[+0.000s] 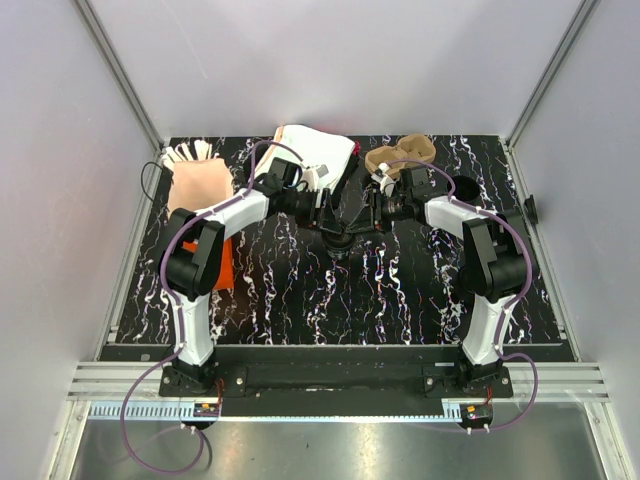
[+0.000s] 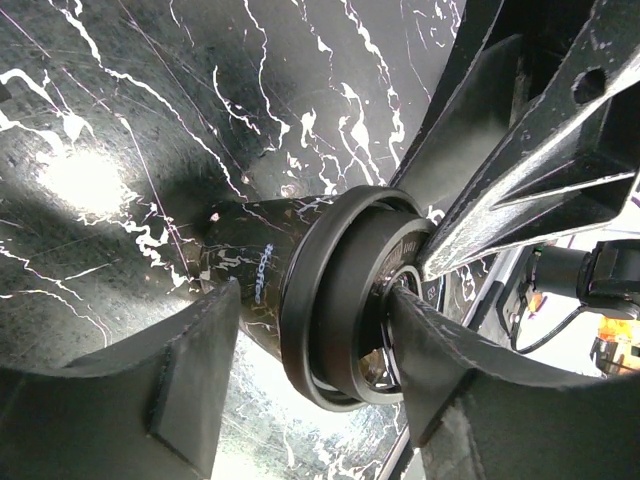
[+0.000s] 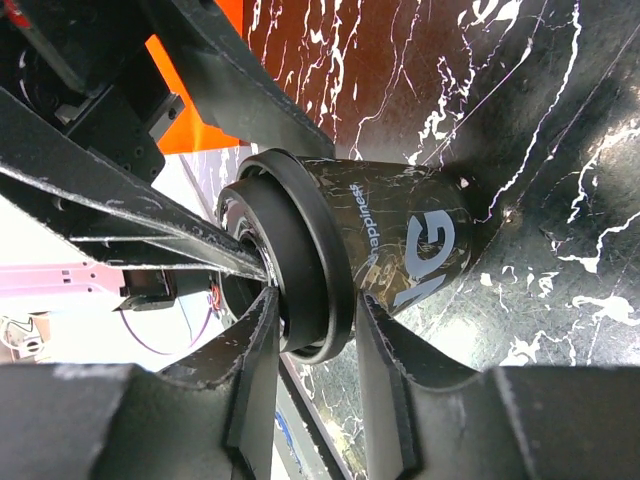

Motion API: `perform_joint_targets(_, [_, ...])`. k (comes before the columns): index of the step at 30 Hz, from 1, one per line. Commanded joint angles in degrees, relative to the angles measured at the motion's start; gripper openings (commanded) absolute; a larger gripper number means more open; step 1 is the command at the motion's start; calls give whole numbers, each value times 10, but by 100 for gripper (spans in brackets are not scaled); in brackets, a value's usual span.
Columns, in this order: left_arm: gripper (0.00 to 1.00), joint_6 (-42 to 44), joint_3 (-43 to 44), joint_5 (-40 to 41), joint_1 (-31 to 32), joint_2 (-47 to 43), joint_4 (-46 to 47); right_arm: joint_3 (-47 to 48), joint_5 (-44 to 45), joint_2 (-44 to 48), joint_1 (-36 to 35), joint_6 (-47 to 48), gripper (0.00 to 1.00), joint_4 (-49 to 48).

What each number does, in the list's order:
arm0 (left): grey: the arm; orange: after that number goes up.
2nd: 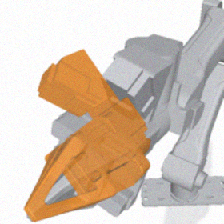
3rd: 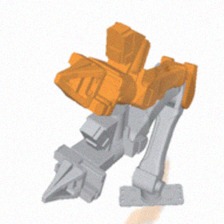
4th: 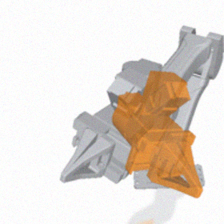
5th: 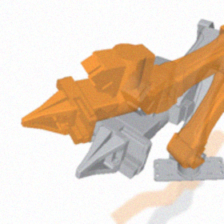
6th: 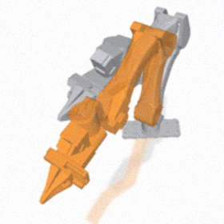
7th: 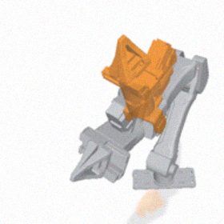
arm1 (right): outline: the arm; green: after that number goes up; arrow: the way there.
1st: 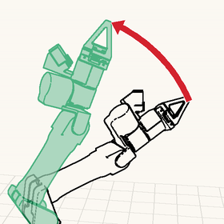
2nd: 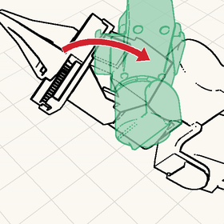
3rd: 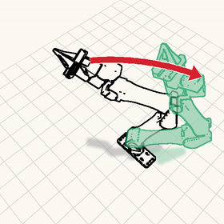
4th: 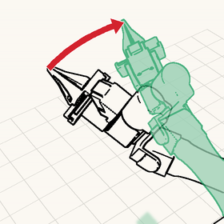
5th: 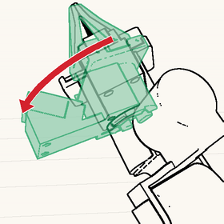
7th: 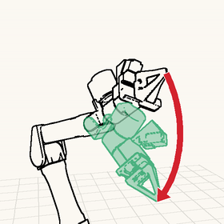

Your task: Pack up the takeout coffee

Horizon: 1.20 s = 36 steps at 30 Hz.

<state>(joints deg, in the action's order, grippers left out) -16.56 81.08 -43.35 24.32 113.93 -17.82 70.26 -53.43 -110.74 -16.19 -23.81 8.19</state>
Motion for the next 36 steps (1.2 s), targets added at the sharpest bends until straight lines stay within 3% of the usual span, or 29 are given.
perform_joint_targets(1, [68, 2, -14, 10, 8, -5, 11, -3, 11, 11, -17, 10, 31, -7])
perform_joint_targets(5, [78, -8, -15, -20, 6, -16, 32, 1, 13, 11, -17, 15, 28, -2])
perform_joint_targets(9, [81, -28, -18, -45, 6, -20, 56, 4, 14, 12, -17, 18, 26, 4])
perform_joint_targets(36, [83, -56, -9, -98, -36, -52, 90, 30, 25, 35, -14, 58, 20, 52])
